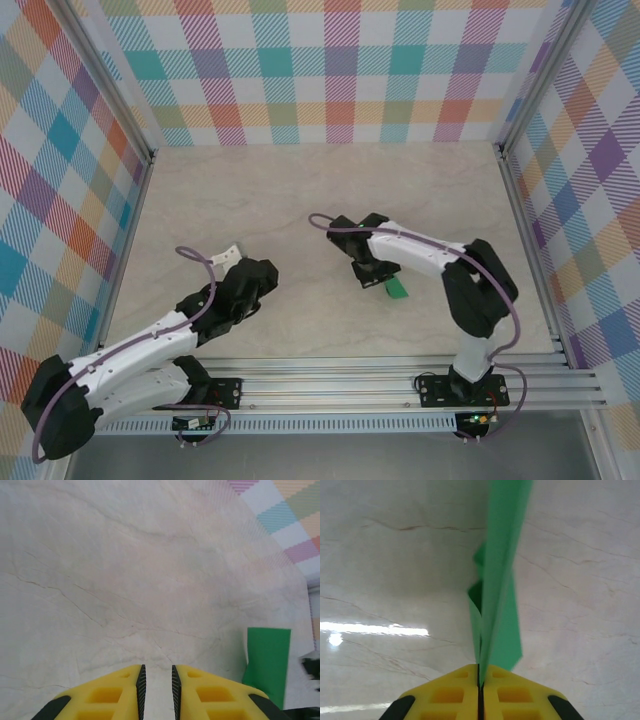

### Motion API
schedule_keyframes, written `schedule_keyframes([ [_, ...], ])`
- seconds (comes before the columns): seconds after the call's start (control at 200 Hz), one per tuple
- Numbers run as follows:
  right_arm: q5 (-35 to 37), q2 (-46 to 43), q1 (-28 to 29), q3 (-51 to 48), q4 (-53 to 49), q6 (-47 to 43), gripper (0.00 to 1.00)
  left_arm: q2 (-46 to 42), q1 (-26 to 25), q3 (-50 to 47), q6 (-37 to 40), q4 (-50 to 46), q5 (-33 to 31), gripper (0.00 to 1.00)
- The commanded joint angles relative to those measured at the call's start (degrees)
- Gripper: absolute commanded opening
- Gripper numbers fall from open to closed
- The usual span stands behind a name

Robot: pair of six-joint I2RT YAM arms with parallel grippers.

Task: Fold a paper plane with a square sheet of paper (pick it up from the middle)
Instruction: Turn over the paper at the center of the table.

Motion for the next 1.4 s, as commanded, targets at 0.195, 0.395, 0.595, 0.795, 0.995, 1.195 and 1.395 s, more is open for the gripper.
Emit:
schedule_keyframes([
  [0.195, -9.7, 10.3, 5.5, 11.6, -0.3, 3.1, 0.15, -11.1, 0.6, -4.4, -3.6, -9.2, -7.0, 0.26],
  [0.395, -16.5, 13.0, 5.6, 14.3, 2.3, 2.0, 0.24, -11.6, 0.6, -4.6, -3.6, -9.7, -6.4, 0.27],
  [0.595, -25.6, 9.6, 5.3, 13.0, 8.7, 0.9, 0.34, -9.0, 0.6, -4.1, -2.1, -6.6, -3.4, 0.29],
  [0.795, -35.5, -4.4, -1.1, 0.7, 20.2, 1.6, 0.43, -1.2, 0.6, -1.4, 1.6, -0.4, 3.7, 0.32],
  [0.995, -42.8, -15.3, -14.5, -16.0, 28.9, 1.7, 0.47, 16.4, 0.5, 6.2, 7.7, 8.7, 18.2, 0.32],
  [1.195, -52.5, -15.1, -22.3, -22.4, 35.0, -0.6, 0.51, 35.6, 0.4, 17.1, 7.8, 9.6, 24.9, 0.32],
  [1.395, -55.2, -10.4, -23.7, -22.0, 37.2, -2.1, 0.55, 43.0, 0.8, 20.2, 4.9, 10.0, 22.7, 0.43],
])
